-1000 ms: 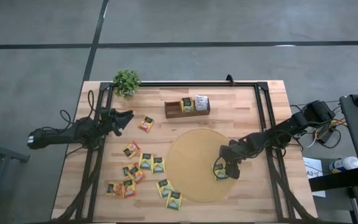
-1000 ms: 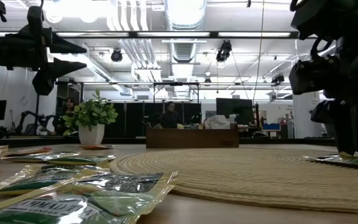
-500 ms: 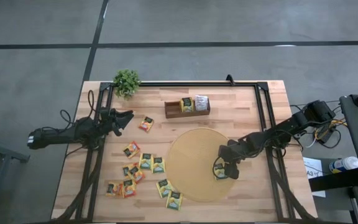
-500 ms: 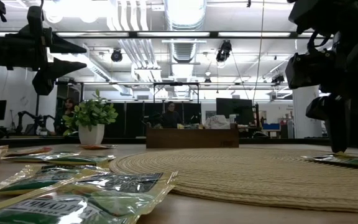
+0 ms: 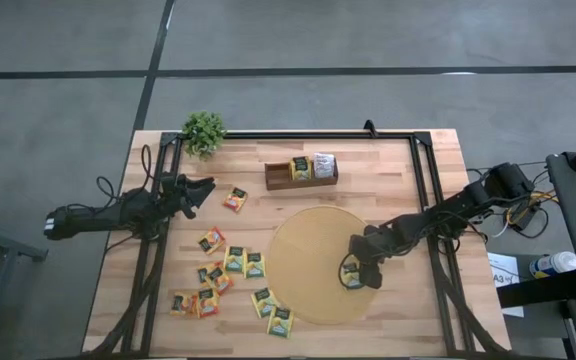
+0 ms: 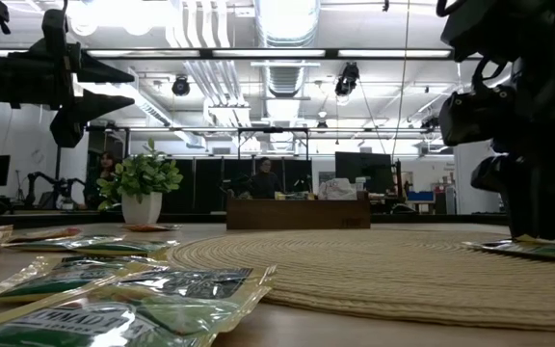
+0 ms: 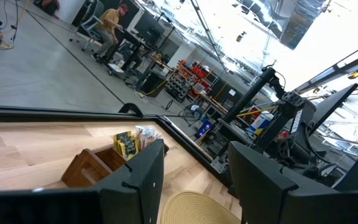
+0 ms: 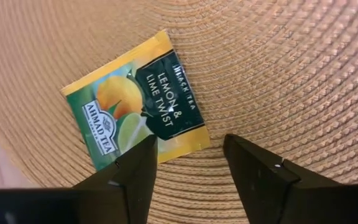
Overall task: Pick & Place Tea
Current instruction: Put the yellow tea bag into the middle section of the wooden organizer
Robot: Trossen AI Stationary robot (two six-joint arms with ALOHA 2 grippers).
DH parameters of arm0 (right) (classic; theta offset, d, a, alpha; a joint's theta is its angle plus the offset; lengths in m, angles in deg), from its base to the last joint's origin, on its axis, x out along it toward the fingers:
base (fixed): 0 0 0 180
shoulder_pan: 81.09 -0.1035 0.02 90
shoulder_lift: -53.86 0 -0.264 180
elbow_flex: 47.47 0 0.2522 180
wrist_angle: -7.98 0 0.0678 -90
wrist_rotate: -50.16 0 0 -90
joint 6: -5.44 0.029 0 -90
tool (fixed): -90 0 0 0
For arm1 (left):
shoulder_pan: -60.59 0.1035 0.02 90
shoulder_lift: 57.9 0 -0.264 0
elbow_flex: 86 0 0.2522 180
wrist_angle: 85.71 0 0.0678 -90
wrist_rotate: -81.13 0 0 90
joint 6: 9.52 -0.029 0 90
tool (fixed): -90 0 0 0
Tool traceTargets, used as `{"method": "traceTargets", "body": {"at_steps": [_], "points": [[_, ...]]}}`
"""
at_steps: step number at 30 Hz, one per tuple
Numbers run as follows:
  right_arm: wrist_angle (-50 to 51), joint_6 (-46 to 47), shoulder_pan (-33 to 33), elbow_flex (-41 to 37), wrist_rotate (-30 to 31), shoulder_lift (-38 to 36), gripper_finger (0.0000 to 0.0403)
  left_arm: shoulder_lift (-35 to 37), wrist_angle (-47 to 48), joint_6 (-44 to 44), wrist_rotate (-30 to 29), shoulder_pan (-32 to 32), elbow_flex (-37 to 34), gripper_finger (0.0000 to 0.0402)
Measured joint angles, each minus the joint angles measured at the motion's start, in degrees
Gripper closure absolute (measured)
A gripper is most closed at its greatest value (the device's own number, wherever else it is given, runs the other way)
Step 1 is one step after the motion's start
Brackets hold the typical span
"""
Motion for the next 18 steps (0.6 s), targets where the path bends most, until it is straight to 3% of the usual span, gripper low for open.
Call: {"method": "traceTargets", "body": {"at_steps": [4,13,18], "points": [[0.89,3.01,-0.02,0.02,1.86,0.44,0.0249,0.01,0.00,-0.02,0.00,0.00,0.00,0.0228],[5.32,5.41,0.04,-0.15,3.63,-0.42,0.0384,0.01,0.02,-0.02,0.00,-0.02,0.00,0.0228],[5.74,5.26,0.26,-0.46,3.72,-2.84,0.0394,0.02,0.00,-0.02,0.00,-0.02,0.00,0.0228]]}}
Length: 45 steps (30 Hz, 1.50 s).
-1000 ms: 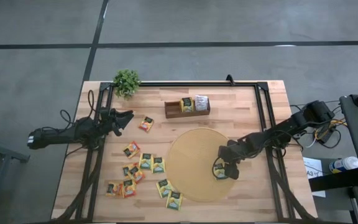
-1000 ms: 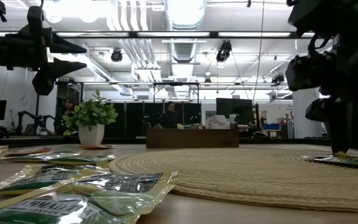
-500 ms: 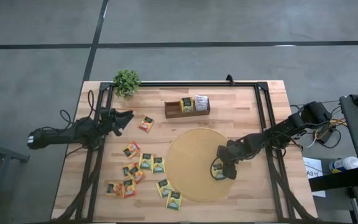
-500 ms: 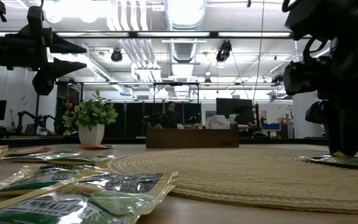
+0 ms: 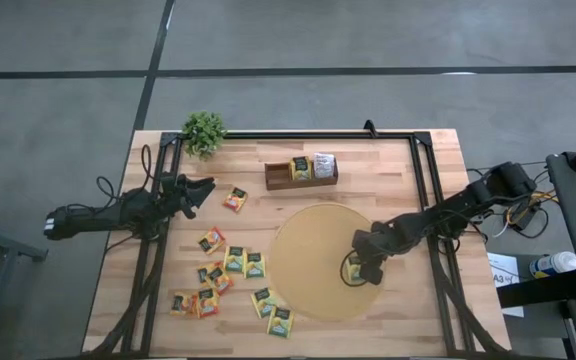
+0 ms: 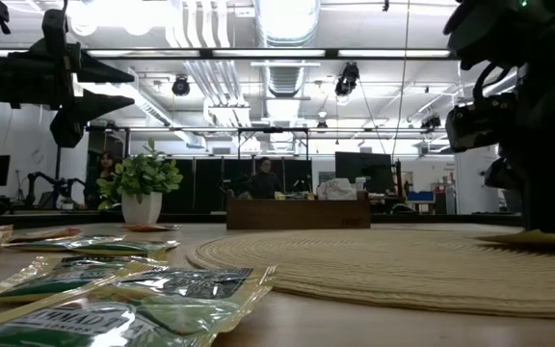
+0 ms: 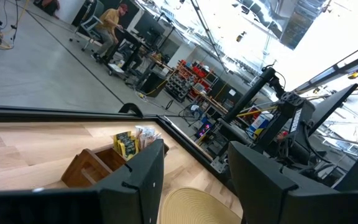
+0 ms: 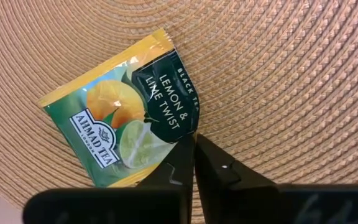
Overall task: Pick & Place Tea
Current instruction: Put the yellow tea bag into the middle section of the wooden organizer
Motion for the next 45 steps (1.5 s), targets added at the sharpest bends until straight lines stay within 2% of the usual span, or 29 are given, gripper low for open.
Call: {"method": "traceTargets", "body": {"at_steps": [8,14,27,31,35,39,45], "points": [[1.77,-3.87,0.85,1.62,7.08,-6.37,0.0395,0.00,0.02,0.00,0.00,0.02,0.00,0.0228],[1.50,-6.39,6.57,1.77,11.01,-9.61,0.0395,-0.02,0.03,0.00,0.00,-0.01,0.00,0.0228],[-3.71,-31.82,31.32,8.20,12.67,-9.90,0.0395,-0.02,0.00,0.00,0.00,0.00,0.00,0.0228],[-5.41,-37.68,38.46,10.81,12.04,-9.90,0.0395,-0.02,0.01,0.00,0.00,0.01,0.00,0.0228],[-6.91,-43.30,43.96,13.29,8.58,-9.78,0.0395,0.01,0.02,0.01,0.00,0.01,0.00,0.0228],[-6.66,-48.43,47.38,16.93,3.77,-7.27,0.0395,-0.02,0.00,0.00,0.00,0.00,0.00,0.0228],[-6.61,-53.40,48.55,25.54,-2.31,1.88,0.0395,0.01,0.00,0.02,0.00,-0.01,0.00,0.0228]]}}
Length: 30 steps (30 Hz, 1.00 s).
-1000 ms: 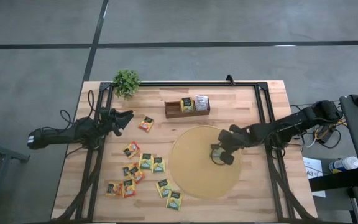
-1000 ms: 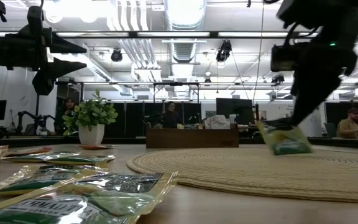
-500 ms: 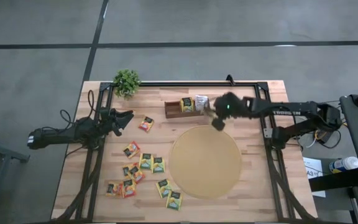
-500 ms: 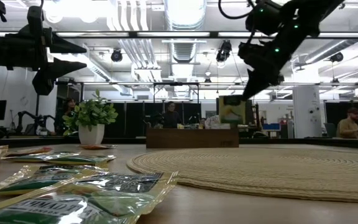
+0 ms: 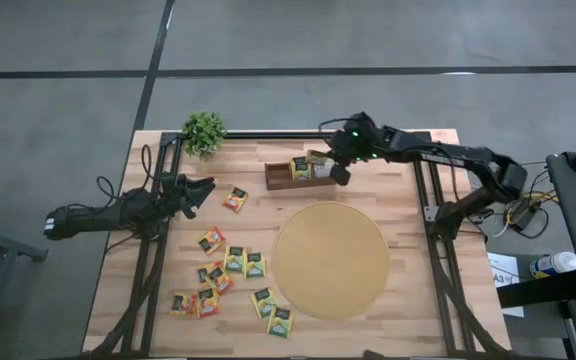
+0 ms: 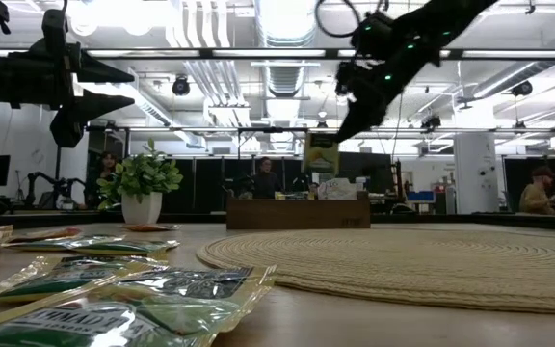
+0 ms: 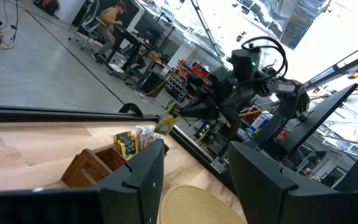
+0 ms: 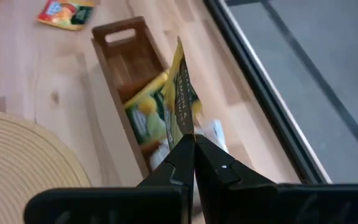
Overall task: Pick & Place Tea
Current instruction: Put the yellow tea bag into the middle section of the wooden organizer
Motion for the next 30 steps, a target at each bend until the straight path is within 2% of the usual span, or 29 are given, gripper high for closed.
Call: {"method": "traceTargets", "body": {"at_steps": [7,12,30], "points": [[6.72,-2.89,-0.01,11.41,-2.95,12.03,0.0395,-0.02,0.00,-0.02,0.00,0.01,0.00,0.0228],[9.84,-5.49,0.02,15.56,-5.43,17.50,0.0395,-0.02,0.00,-0.02,0.00,0.01,0.00,0.0228],[8.03,-4.52,-0.07,16.38,-6.24,22.98,0.0395,-0.01,0.01,-0.02,0.00,0.01,0.00,0.0228]]}}
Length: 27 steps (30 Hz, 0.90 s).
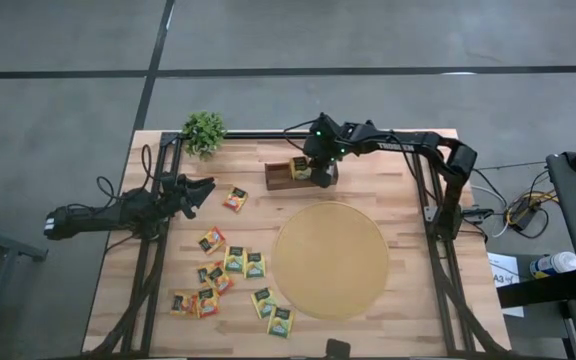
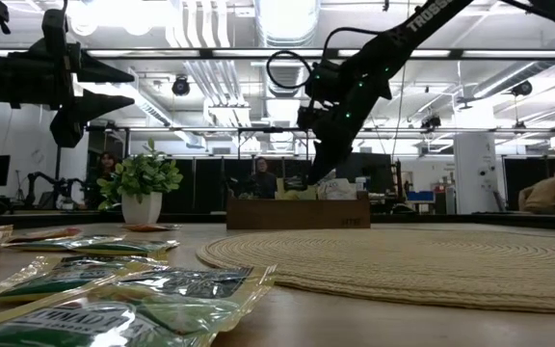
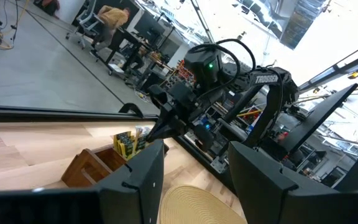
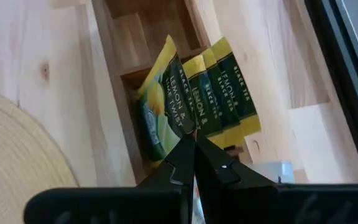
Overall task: Pick & Place Tea
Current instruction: Put the yellow tea bag into the middle section of the wooden organizer
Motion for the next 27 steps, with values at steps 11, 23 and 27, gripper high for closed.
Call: {"method": "traceTargets", "body": {"at_steps": [11,23,27], "points": [[0.09,0.34,-0.15,-0.15,0.64,0.41,0.0394,0.01,-0.01,0.00,0.00,-0.01,0.00,0.0228],[4.13,0.19,-0.15,0.17,1.57,0.37,0.0276,-0.01,0.01,0.00,0.00,0.01,0.00,0.0228],[4.13,1.50,-0.15,0.17,1.60,-0.22,0.0229,-0.01,-0.01,0.00,0.00,0.00,0.00,0.0228]]}}
